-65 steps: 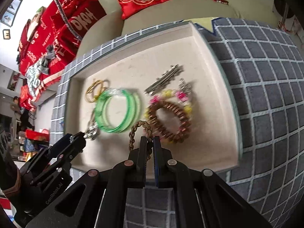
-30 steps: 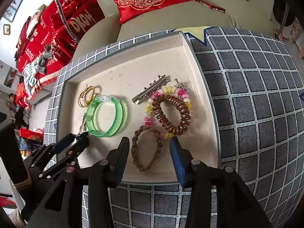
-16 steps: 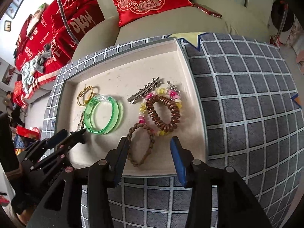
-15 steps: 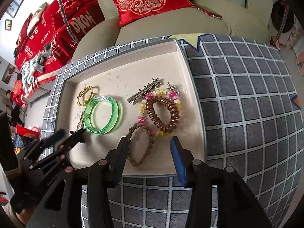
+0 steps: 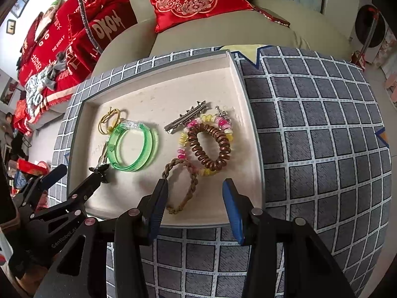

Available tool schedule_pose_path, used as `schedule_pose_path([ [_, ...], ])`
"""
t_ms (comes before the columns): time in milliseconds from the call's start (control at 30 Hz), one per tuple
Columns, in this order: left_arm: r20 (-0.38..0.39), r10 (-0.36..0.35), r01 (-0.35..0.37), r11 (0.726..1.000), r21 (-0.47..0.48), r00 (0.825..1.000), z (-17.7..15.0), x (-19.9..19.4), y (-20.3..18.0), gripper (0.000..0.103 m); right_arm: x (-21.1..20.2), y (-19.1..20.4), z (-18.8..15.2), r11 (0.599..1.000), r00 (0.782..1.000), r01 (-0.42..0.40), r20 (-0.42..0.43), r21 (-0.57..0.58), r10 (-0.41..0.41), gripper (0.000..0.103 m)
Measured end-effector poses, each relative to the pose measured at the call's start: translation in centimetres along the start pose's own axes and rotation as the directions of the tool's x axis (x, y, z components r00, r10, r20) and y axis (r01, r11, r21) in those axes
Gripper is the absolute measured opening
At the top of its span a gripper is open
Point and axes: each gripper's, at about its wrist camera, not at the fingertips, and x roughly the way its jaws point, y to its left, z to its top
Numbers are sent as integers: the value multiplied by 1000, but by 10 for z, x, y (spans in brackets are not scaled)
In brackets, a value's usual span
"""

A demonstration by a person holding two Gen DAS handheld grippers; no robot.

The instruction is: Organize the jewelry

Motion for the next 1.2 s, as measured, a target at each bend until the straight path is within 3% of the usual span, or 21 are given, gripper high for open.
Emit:
schedule_pose_path([
  [33, -4, 1, -1, 1000, 1, 1000, 0, 0, 0, 103, 1, 1, 0, 1000, 1000, -6, -7, 2, 6, 49],
  [133, 8, -2, 2, 1000, -5, 1000, -3, -5, 1, 103, 2, 3, -1, 1000, 1000, -18, -17, 4, 18, 51],
  [167, 9, -3, 3, 1000, -4, 1000, -3, -6, 1, 103, 1, 4, -2, 1000, 1000, -20, -17, 2, 20, 61],
  [233, 13, 0, 0, 1000, -1, 1000, -4, -9, 1, 103, -2, 6, -3, 1000, 1000, -30, -8, -6, 30, 71],
  [433, 19, 9, -8, 1000, -10, 1000, -11, -21, 4, 103, -17, 10, -7, 999, 999, -38, 40, 5, 37, 80],
  [500, 24, 7, -7, 1000, -13, 1000, -15, -26, 5, 103, -23, 9, -11, 999, 997, -45, 70, 22, 43, 90],
  [667, 51, 19, -17, 1000, -25, 999, -28, -44, 8, 103, -40, 11, -24, 1000, 987, -18, 162, 6, 17, 90],
  [867, 127, 54, -47, 997, -53, 990, -49, -75, 12, 103, -72, 27, -51, 993, 953, 83, 297, -87, -54, 90],
  [1200, 160, 36, -21, 995, -95, 986, -75, -118, 16, 103, -110, 27, -88, 994, 935, 93, 347, -62, -66, 90],
])
